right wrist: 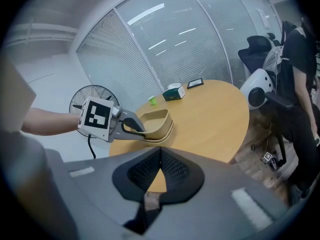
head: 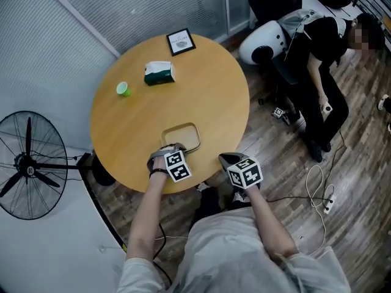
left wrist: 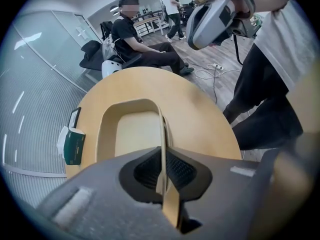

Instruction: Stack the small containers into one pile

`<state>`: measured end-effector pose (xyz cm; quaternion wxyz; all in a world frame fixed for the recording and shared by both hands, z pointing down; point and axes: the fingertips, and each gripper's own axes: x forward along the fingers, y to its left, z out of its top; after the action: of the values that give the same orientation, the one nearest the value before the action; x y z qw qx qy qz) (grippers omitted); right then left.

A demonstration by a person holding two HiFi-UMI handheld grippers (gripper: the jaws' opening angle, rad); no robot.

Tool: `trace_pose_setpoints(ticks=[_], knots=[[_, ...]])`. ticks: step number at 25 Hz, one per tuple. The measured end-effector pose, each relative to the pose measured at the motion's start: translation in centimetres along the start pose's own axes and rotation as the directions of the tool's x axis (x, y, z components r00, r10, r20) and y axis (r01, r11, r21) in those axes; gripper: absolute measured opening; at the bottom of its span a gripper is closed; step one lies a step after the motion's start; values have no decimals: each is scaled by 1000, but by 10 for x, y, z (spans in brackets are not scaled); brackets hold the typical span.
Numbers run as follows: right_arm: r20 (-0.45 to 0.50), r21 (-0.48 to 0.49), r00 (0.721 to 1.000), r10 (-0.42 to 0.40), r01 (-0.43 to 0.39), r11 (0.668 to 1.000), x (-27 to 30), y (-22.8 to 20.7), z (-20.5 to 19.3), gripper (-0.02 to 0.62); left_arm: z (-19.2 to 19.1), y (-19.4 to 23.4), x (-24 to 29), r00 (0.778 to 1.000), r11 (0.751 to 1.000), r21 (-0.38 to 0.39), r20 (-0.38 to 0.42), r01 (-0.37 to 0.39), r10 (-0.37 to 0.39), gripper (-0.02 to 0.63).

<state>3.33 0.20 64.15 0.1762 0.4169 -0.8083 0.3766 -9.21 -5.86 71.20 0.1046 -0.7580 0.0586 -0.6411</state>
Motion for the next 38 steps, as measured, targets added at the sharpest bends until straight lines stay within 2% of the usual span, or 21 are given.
trace_pose_setpoints(ticks=[6,14,22,25,28,30,32,35,38], knots=[[5,11,1000,-1,1,1000,1,-4,5,0,2,-4,1,999,999,-22,13,42,-42,23],[7,9,1000,9,-9,1000,5,-1,5,0,4,-10,-2,996,996,-44,30,82,-81,80],[3,-12,1000,27,-27,1000,6,10,6,0,6,-16,-19,997,992,-119,67,43,-35,78],[1,-26,999,42,-42,999,7,17,6,0,4,-19,-30,996,984,-176,88,14,1,78],[6,-44,999,48,-47,998,6,21,5,0,4,-23,-44,992,966,-258,111,-24,55,78],[15,-58,999,38,-37,998,6,23,4,0,3,-28,-54,986,937,-345,135,-46,98,78],[24,-70,999,31,-29,997,6,25,3,0,-1,-32,-64,975,888,-455,164,-62,152,78],[25,-85,999,38,-35,996,4,28,0,0,-5,-38,-78,949,787,-613,202,-69,241,78],[22,-99,999,45,-42,994,1,31,-5,0,-10,-45,-88,926,677,-734,219,-51,308,78]])
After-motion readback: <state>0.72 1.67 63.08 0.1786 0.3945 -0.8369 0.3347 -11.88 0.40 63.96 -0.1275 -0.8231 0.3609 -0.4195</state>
